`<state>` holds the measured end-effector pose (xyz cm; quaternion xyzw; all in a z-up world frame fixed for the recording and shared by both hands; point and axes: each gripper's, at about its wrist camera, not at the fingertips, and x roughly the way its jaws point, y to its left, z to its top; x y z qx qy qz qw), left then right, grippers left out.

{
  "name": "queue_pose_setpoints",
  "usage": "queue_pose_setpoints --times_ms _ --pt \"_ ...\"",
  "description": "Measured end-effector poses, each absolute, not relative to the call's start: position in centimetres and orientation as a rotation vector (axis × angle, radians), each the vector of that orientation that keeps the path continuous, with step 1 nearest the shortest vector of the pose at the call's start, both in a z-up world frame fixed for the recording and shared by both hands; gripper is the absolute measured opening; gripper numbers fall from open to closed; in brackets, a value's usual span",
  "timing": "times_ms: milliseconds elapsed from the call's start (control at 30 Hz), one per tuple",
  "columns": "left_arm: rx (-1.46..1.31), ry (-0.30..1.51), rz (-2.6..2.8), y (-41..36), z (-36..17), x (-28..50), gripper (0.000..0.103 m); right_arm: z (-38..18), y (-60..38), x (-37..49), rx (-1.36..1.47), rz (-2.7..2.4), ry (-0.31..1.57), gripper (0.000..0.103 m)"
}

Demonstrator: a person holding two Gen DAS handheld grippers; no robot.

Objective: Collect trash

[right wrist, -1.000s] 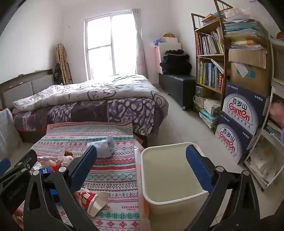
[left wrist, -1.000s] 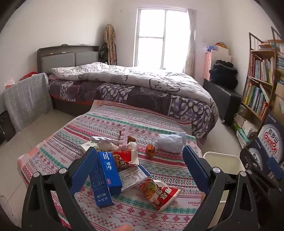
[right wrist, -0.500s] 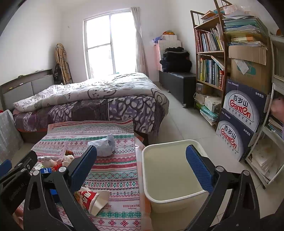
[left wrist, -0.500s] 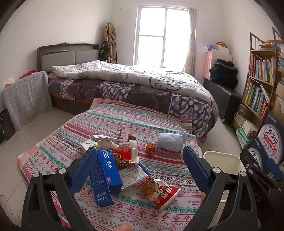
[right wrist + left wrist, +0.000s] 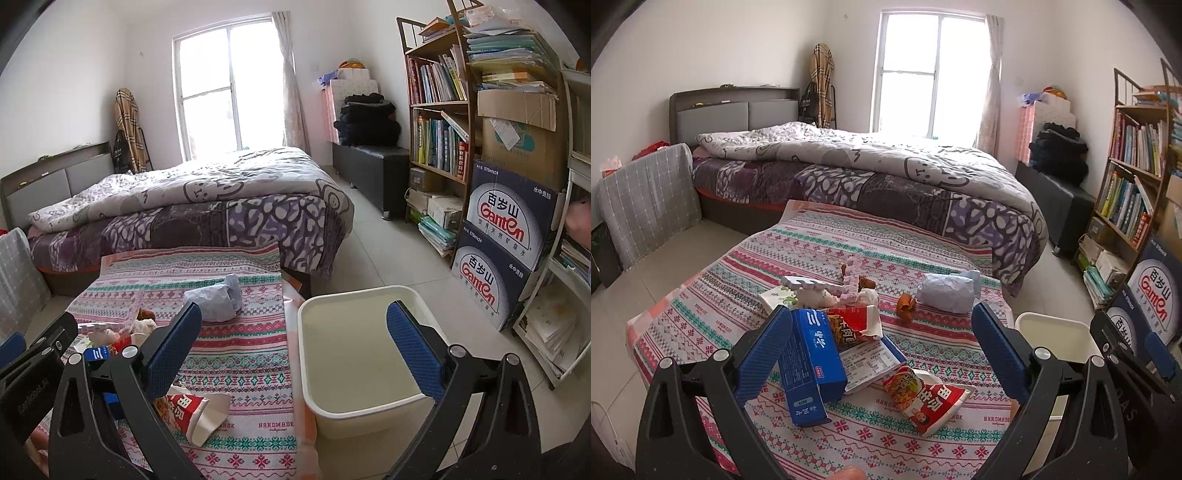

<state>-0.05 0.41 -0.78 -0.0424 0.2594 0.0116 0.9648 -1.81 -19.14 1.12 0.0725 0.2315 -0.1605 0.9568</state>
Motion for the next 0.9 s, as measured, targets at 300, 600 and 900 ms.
queue_pose_setpoints --times_ms 300,600,900 --pt "-0.083 0.539 0.024 0.5 -1.0 0.0 0.095 2.1 -20.0 -1.5 0.152 -0.329 0.473 0.096" --pt "-0.088 0.536 0.022 0.4 -1.3 -0.1 0.095 2.3 -20.0 -1.5 0.151 -0.332 0.478 0.096" --pt "-0.152 0.586 0.004 1.2 -0.8 1.1 0.095 4.1 -20.4 -0.8 0.198 -0.302 0.536 0.096"
